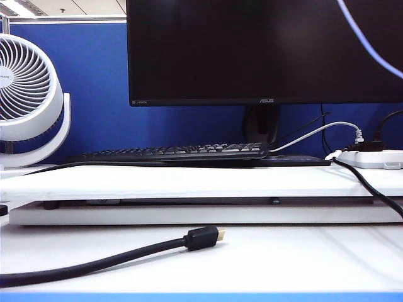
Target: Pick up the Type-C charging cable and the charging base, insert one end of the Type-C charger into the corresponding slot on the base, and finally place the plugged-in charger back on the table.
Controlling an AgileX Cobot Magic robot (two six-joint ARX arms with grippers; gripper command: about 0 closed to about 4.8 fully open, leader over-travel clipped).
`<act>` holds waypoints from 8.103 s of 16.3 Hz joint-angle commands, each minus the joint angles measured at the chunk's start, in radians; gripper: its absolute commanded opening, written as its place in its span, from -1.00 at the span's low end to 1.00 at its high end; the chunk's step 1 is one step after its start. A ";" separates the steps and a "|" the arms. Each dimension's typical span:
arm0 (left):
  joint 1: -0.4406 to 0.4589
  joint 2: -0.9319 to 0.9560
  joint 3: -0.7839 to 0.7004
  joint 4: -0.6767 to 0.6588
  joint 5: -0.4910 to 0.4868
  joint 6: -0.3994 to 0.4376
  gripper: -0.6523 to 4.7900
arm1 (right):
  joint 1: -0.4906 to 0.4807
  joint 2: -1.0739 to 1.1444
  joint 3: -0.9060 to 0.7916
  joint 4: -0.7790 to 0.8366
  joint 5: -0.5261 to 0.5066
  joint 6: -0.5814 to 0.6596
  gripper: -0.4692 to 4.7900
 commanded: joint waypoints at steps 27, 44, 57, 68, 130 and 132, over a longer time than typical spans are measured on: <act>-0.001 -0.009 0.013 0.164 0.027 0.001 -0.78 | 0.003 -0.013 -0.003 -0.165 0.024 -0.030 -0.13; -0.002 0.185 0.013 -0.558 -0.437 0.199 -0.78 | 0.000 -0.140 -0.004 -0.102 0.431 -0.012 -0.15; -0.002 0.709 0.013 -0.588 -0.770 0.210 -0.72 | 0.000 -0.140 -0.005 -0.169 0.432 -0.012 -0.14; -0.001 0.563 0.014 -0.613 -0.858 0.202 0.43 | 0.000 -0.159 -0.005 -0.220 0.562 -0.126 -0.86; 0.271 -1.168 -1.744 0.480 -0.965 0.158 -0.78 | 0.003 -1.029 -1.643 -0.145 1.404 -0.159 -0.83; 0.383 -1.249 -1.754 0.406 -0.964 0.158 -0.78 | 0.003 -1.029 -1.643 -0.145 1.404 -0.159 -0.83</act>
